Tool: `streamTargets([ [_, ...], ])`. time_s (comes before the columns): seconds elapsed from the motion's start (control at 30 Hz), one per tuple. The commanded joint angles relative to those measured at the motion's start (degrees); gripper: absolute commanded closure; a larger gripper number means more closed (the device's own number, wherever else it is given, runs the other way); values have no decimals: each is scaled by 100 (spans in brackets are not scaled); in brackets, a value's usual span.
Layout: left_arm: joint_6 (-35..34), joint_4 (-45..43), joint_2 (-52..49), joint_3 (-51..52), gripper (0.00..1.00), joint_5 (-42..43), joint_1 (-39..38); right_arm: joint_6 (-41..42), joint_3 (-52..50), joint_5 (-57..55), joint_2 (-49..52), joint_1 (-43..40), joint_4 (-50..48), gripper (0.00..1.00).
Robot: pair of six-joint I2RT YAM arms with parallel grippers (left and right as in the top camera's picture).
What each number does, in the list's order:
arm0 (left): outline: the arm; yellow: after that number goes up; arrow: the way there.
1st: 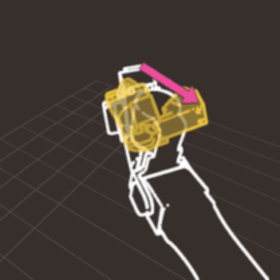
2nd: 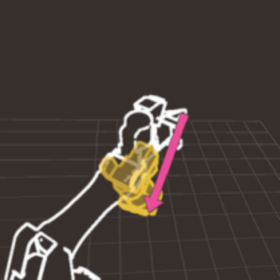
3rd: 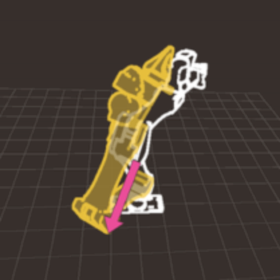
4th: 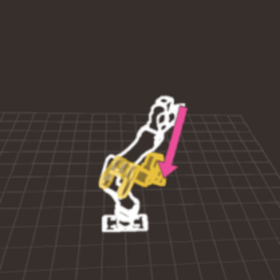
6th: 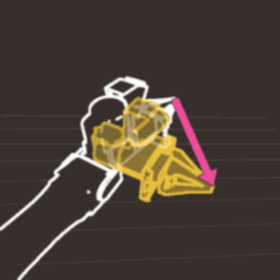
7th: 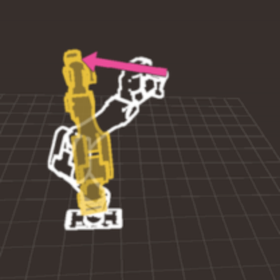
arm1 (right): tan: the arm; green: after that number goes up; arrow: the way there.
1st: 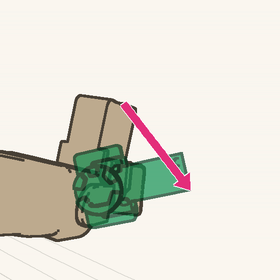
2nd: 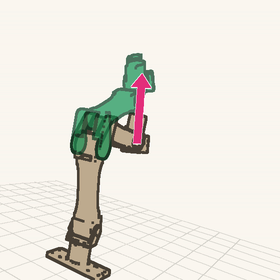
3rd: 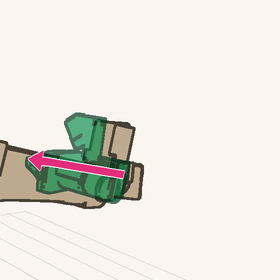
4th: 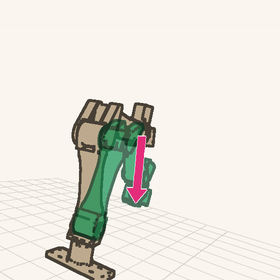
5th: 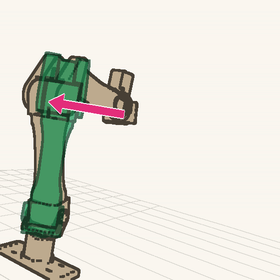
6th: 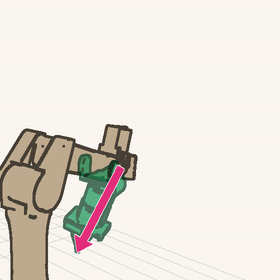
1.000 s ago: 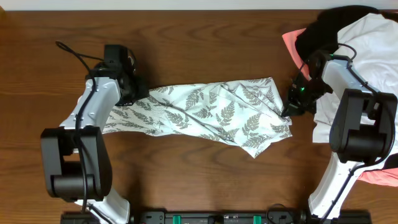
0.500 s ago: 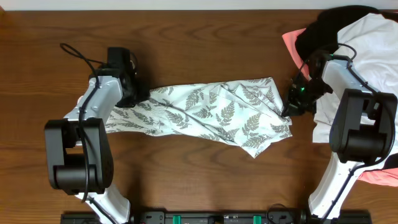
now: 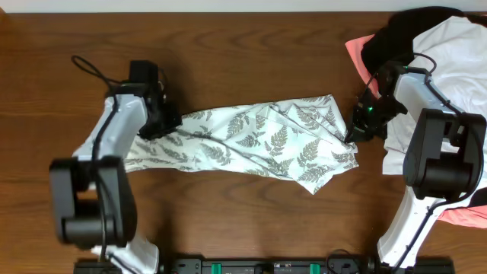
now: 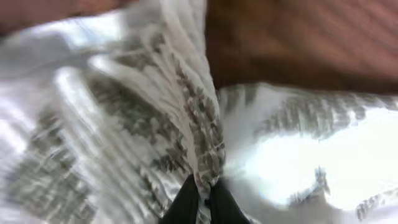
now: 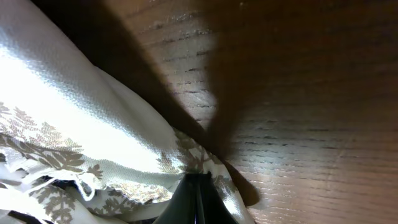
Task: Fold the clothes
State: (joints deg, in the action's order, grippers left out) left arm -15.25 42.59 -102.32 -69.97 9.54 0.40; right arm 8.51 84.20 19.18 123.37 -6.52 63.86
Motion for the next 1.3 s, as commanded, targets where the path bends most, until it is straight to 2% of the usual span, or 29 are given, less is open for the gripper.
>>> streamTargets([
  [0.0,-173,483,885,-22,94,-494,7,-46,-101,-780,264,-55,-87,98],
  [0.2,-1088,1993,1631,-22,94,-732,4,-46,-101,-780,264,-55,-149,98],
  [0.3,-1456,2356,1670,2,94,-876,4,-46,-101,-780,264,-55,-144,98],
  [0.4,-1578,2382,1668,120,94,-894,4,-48,-101,-780,264,-55,-138,98],
  [0.47,-1598,2387,1665,164,77,-894,4,-48,-101,-782,264,-55,-127,98],
  [0.77,-1596,2225,1665,164,76,-938,7,-48,-101,-780,264,-55,-127,98],
  [1.07,-1700,2092,1648,164,75,-1545,15,-94,-101,-780,264,-55,-127,98],
  [1.27,-1670,1589,1480,286,74,-1484,15,-94,-101,-780,264,-55,-125,98],
])
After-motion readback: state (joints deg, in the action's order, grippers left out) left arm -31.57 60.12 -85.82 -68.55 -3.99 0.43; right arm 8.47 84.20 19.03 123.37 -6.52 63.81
